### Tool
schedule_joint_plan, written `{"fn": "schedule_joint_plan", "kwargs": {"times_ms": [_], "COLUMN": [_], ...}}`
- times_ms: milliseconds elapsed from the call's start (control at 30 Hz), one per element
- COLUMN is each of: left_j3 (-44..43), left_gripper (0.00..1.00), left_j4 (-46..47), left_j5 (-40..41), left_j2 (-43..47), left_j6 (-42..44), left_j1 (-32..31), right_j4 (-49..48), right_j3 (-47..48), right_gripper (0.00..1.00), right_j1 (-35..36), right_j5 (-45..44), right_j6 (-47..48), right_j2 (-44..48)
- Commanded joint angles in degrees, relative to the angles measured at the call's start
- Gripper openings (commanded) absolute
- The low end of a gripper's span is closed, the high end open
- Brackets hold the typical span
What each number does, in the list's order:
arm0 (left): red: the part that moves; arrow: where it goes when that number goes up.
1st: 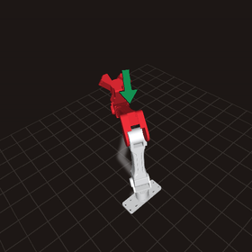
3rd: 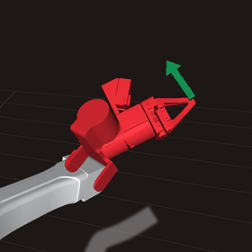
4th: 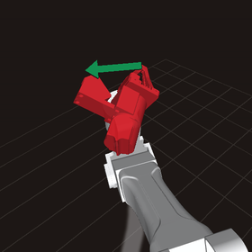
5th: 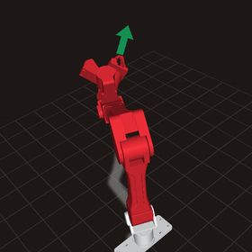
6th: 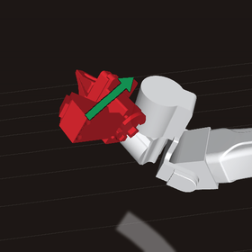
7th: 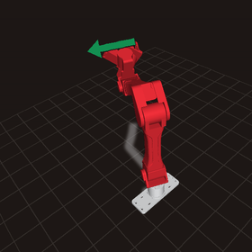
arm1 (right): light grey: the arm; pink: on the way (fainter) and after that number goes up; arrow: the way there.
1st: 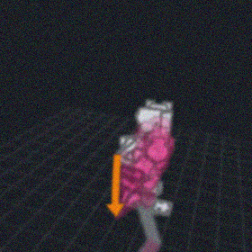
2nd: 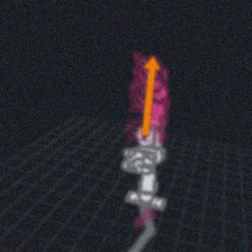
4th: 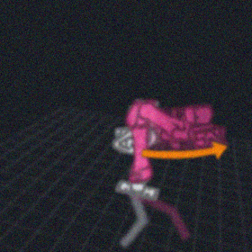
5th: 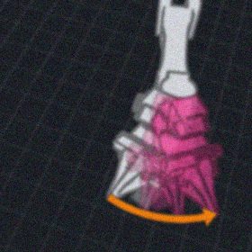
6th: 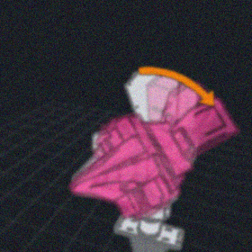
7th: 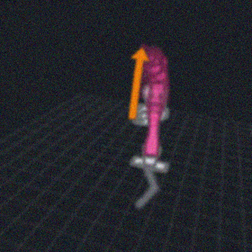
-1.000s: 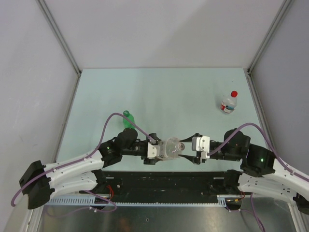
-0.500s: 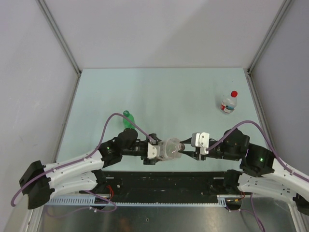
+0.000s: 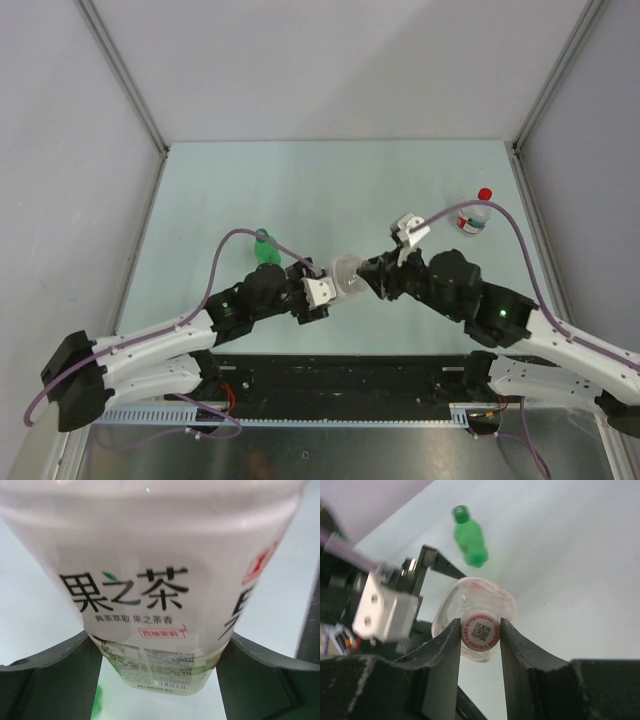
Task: Screw on the bottle caps
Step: Screw the bottle cap onto the plastic bottle.
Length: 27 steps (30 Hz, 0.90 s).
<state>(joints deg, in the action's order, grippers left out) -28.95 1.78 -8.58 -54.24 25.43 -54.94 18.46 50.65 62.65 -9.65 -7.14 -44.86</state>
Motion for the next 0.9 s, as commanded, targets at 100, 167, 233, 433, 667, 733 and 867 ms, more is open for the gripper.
{"fn": "schedule_joint_plan", "kwargs": {"times_ms": [100, 167, 233, 433, 667, 733, 867], "left_j3": [-8.36, -8.66, -8.47, -6.61, -2.75, -1.65, 0.06], "left_gripper": [0.0, 0.0, 0.0, 0.0, 0.0, 0.0, 0.0], "left_j4": [17.23, 17.71, 18.14, 18.47, 18.24, 18.21, 18.21], "left_j5": [22.65, 24.67, 25.48, 24.73, 21.65, 20.55, 18.18], "left_j2": [-7.11, -8.5, -9.52, -9.92, -7.59, -6.84, -5.13], "left_j6": [-5.01, -6.31, -7.07, -6.92, -8.1, -8.42, -9.39], "left_j1": [-0.9, -1.28, -1.54, -2.18, -2.12, -2.11, -2.15], "right_j4": [-0.64, -1.59, -2.42, -6.82, -13.15, -14.25, -14.6], "right_j3": [-0.38, -0.38, -0.38, -0.38, -0.38, -0.4, -0.49], "right_gripper": [0.14, 0.1, 0.15, 0.3, 0.82, 0.95, 0.99], "right_j1": [0.65, 0.74, 0.72, -0.14, -0.46, -0.46, -0.38], "right_j5": [-26.41, -30.81, -33.25, -31.99, -20.86, -16.02, -7.36], "right_j6": [-31.55, -37.19, -41.08, -37.73, -18.47, -13.53, -6.97], "right_j2": [-11.0, -12.44, -13.56, -13.53, -7.9, -5.7, -0.26]}}
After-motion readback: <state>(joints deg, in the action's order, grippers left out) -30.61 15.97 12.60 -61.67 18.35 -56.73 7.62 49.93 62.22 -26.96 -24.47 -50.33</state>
